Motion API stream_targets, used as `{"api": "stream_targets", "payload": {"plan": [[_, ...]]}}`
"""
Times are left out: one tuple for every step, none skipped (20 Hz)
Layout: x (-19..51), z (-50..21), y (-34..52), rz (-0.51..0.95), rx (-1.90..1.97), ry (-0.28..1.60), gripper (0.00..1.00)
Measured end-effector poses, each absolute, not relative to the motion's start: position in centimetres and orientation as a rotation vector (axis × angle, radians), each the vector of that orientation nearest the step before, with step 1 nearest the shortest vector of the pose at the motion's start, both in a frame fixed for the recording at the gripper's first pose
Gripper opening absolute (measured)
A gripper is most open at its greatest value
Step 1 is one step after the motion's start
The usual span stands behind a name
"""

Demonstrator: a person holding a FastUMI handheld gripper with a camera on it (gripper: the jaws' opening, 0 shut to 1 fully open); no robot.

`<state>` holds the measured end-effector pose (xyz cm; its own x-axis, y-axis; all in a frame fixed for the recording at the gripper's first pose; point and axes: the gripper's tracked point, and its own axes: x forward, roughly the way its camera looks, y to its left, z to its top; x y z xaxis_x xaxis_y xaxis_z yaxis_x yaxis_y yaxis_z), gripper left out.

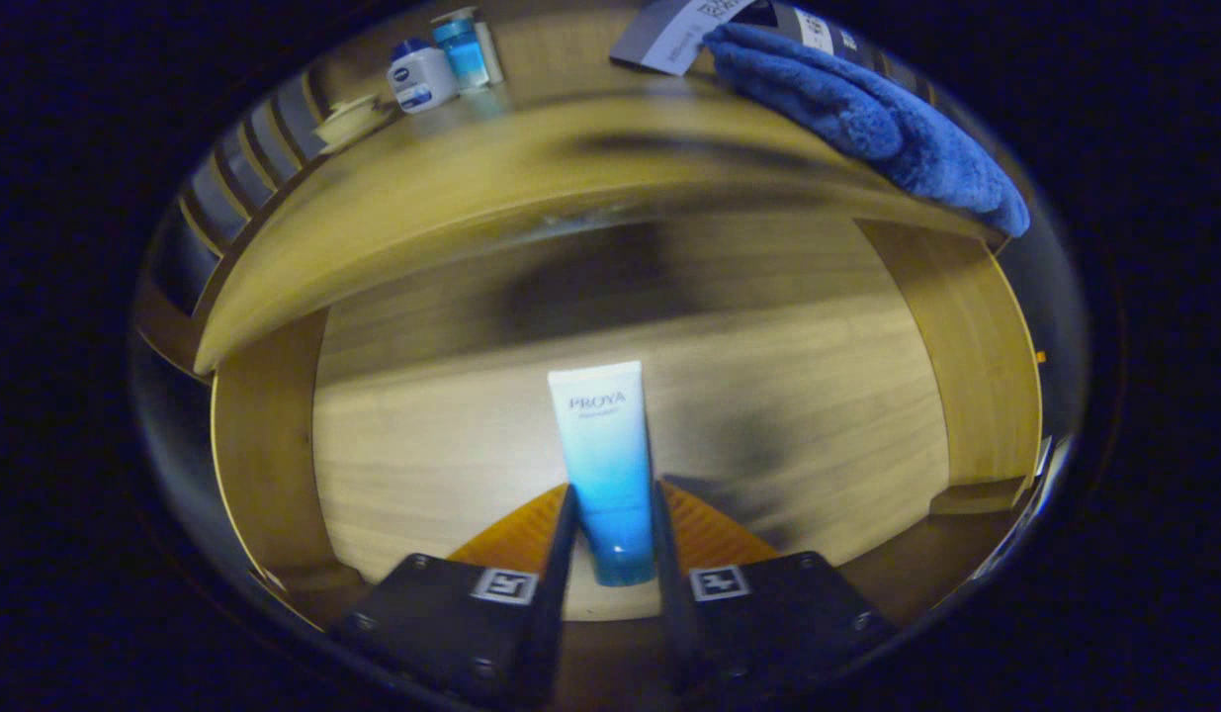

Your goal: Pull open the drawer, take out the items inside it, and place them on the countertop above the cabinet.

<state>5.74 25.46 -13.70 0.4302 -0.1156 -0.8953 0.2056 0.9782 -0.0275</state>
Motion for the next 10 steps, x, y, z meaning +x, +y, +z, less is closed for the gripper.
{"api": "stream_targets", "payload": {"plan": [[5.7,-12.7,25.2,-0.204,0.077,1.111,0.41],[5.1,-13.1,24.8,-0.198,0.061,1.115,0.38],[5.0,-12.9,24.5,-0.197,0.042,1.099,0.38],[4.9,-12.8,24.5,-0.189,0.022,1.084,0.38],[4.9,-12.2,24.5,-0.177,0.021,1.063,0.38],[4.6,-11.4,24.7,-0.159,0.025,1.043,0.38],[4.5,-10.5,25.1,-0.140,0.036,1.020,0.38],[4.2,-9.6,25.2,-0.126,0.041,0.997,0.38],[4.1,-8.8,25.5,-0.110,0.033,0.976,0.38],[3.9,-7.9,25.6,-0.095,0.023,0.946,0.38]]}}
